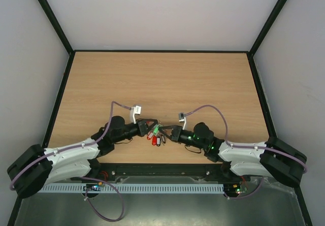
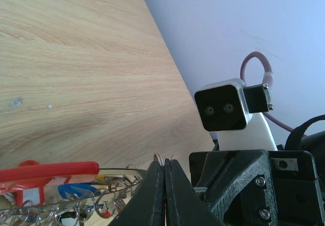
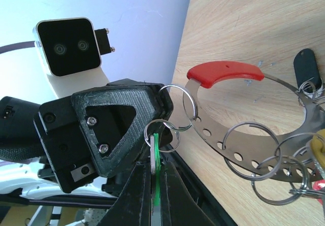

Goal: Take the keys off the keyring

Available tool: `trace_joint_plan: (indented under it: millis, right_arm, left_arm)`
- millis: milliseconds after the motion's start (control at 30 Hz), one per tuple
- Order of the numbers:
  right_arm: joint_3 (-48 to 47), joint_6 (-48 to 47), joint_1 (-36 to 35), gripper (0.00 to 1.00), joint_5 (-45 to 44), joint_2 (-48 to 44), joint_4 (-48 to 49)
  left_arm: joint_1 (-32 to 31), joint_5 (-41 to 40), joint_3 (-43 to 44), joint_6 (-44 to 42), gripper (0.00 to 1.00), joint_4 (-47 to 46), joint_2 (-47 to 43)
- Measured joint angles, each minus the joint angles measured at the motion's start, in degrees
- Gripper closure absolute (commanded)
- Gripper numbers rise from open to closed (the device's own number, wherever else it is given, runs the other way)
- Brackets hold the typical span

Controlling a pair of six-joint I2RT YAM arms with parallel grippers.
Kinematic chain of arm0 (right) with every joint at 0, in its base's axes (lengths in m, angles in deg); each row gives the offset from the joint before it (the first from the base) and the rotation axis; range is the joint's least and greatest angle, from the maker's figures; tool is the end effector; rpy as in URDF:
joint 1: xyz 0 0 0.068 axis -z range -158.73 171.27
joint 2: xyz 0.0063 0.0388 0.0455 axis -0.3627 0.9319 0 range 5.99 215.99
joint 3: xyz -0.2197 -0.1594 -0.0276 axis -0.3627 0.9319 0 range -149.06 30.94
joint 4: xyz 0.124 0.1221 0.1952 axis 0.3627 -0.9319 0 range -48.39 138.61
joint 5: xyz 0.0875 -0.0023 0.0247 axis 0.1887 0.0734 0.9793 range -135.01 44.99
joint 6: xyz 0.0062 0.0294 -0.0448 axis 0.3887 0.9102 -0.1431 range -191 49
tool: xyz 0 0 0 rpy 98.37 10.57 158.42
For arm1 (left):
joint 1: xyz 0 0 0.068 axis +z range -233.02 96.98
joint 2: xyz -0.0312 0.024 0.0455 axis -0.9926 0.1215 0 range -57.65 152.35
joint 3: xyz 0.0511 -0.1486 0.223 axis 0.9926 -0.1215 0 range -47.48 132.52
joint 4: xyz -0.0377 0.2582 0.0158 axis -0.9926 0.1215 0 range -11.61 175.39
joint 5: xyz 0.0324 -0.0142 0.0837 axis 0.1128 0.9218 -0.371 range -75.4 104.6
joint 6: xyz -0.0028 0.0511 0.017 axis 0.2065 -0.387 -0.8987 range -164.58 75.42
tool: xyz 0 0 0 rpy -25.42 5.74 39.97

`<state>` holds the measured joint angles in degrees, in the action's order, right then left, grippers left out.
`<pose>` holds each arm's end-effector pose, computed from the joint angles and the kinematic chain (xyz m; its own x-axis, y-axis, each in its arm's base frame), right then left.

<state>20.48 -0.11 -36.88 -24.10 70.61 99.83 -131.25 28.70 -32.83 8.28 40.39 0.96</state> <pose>0.0980 0.1816 0.1830 -0.9363 0.1655 -0.3096 -0.2958 0.1034 0.9496 0.1324 -0.1612 0.2007 -0.7470 -0.3242 -0.5804 0.4791 0.3427 -0.8081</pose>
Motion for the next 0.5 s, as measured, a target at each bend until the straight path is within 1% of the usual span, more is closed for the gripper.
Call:
trace_joint_plan:
  millis: [167,500]
  right_arm:
    - [-0.1,1.2,0.0,0.98,-0.4,-1.1,-0.2]
    - [0.0,1.0,0.0,0.98,-4.4,-10.3,-7.4]
  left_arm:
    - [-0.2,-0.8,-0.2,-1.2,0.98,-0.3,-0.9]
    - [-0.3,-2.5,-0.2,-3.2,0.98,1.3,-4.2]
